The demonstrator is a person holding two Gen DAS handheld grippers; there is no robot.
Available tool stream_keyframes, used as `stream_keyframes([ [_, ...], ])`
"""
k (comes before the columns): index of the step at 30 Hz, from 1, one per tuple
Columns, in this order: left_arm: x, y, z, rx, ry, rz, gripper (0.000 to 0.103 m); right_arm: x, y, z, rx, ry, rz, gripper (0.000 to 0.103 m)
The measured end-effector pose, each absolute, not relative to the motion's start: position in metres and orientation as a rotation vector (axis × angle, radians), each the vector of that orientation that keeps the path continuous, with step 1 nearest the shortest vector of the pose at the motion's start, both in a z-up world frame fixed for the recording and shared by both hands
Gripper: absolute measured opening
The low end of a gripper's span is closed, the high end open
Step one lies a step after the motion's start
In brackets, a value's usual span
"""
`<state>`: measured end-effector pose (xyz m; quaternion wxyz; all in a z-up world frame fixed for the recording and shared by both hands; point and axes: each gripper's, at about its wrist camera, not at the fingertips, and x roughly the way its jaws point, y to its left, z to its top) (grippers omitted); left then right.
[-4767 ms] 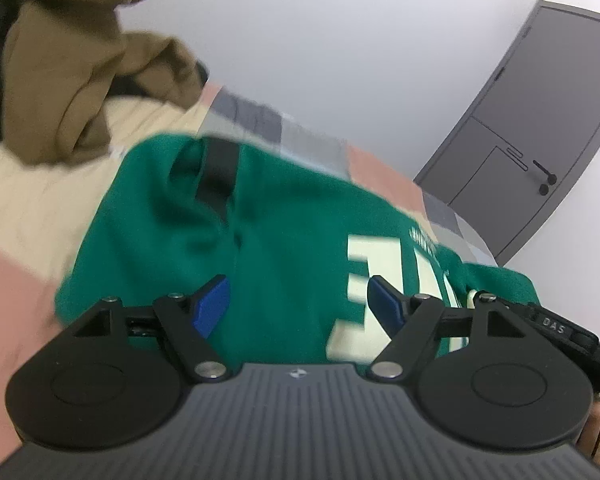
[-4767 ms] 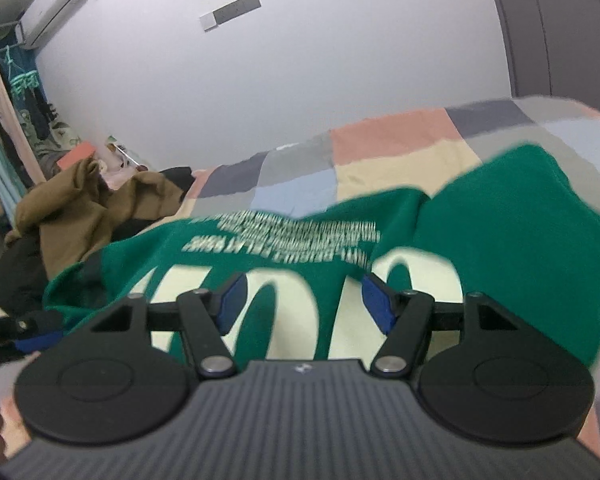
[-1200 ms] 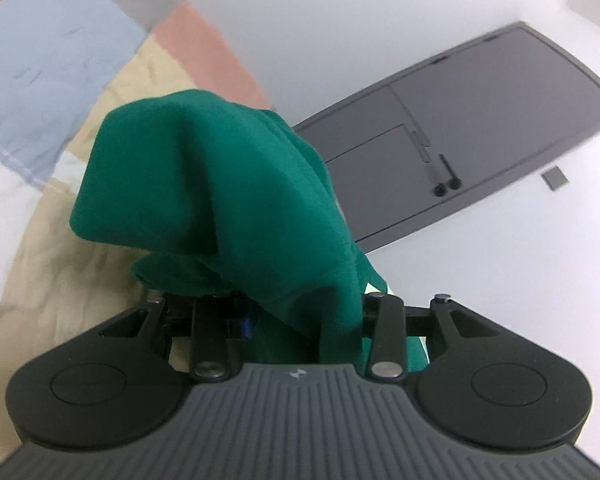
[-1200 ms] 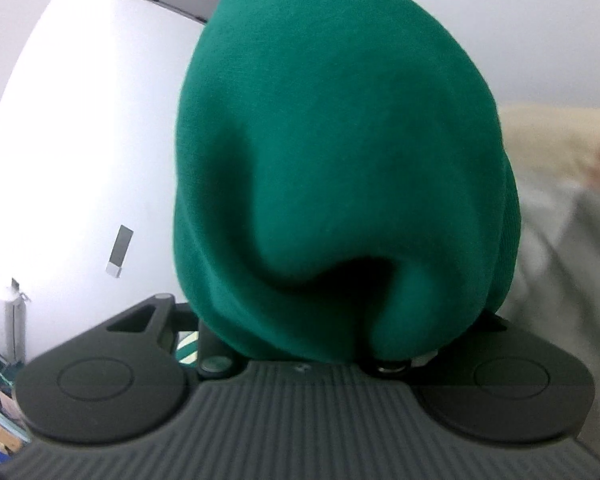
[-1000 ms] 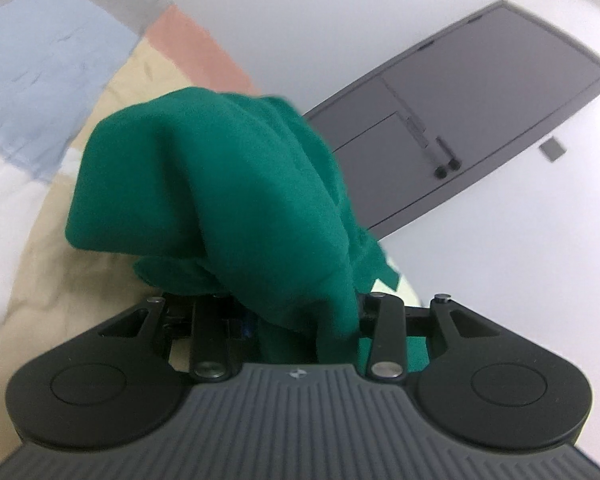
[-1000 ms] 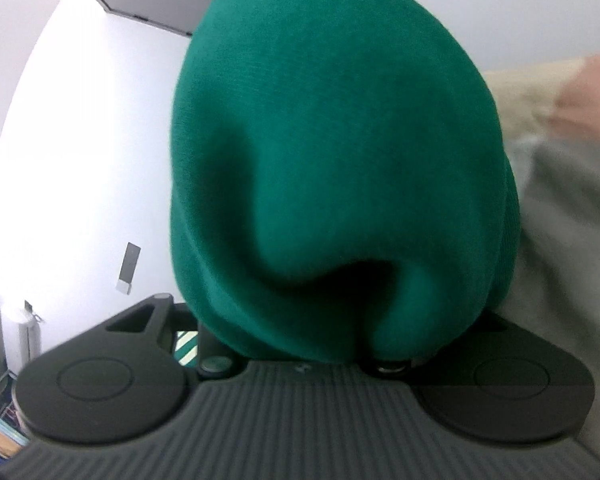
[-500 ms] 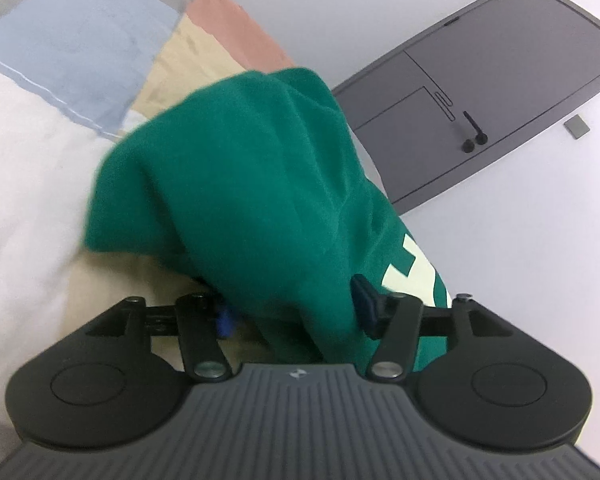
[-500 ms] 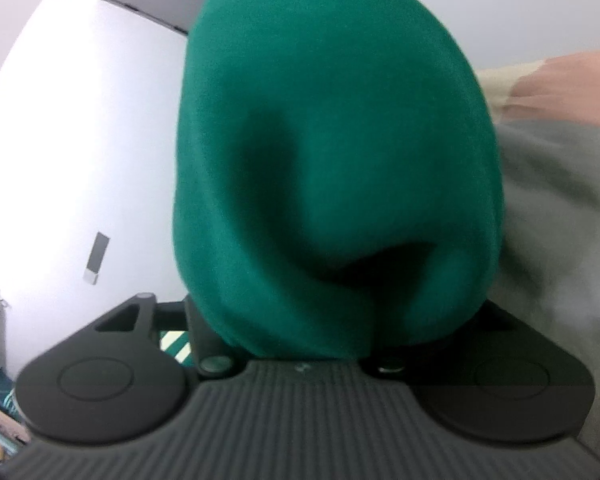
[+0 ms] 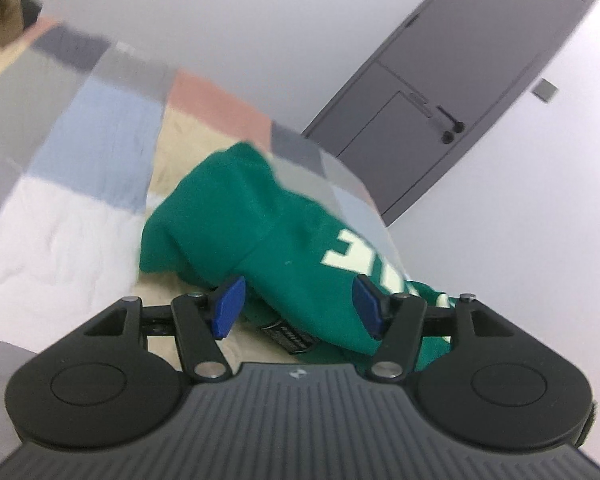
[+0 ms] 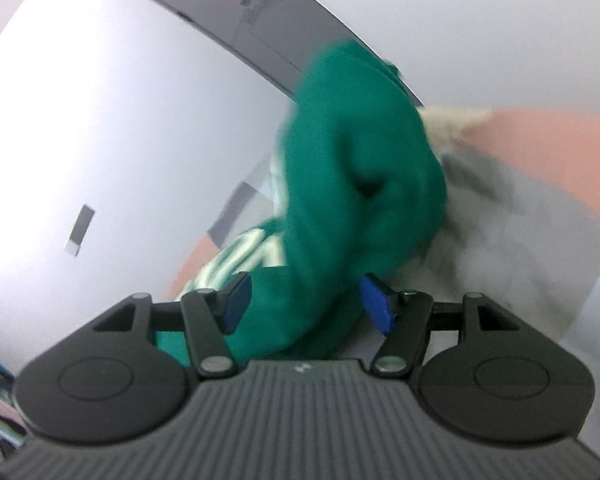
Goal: Fold large clothes
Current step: 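Set the folded hoodie down on the quilt and open both grippers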
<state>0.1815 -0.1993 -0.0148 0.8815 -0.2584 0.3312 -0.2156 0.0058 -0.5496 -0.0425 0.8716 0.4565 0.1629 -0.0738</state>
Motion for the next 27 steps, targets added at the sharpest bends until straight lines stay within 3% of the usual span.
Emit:
stream_keyframes([
  [10, 0.088, -0.194, 0.08, -0.361, 0.545, -0.507, 0.065, -0.052, -0.495, 0.082, 0.748, 0.195, -0.018, 0.064],
  [19, 0.01, -0.181, 0.117, -0.253, 0.466, -0.527, 0.065, -0.115, -0.42, 0.118, 0.511, 0.161, 0.054, 0.064],
  [27, -0.043, -0.176, 0.113, -0.163, 0.417, -0.528, 0.065, -0.149, -0.359, 0.105, 0.332, 0.182, 0.058, 0.064],
])
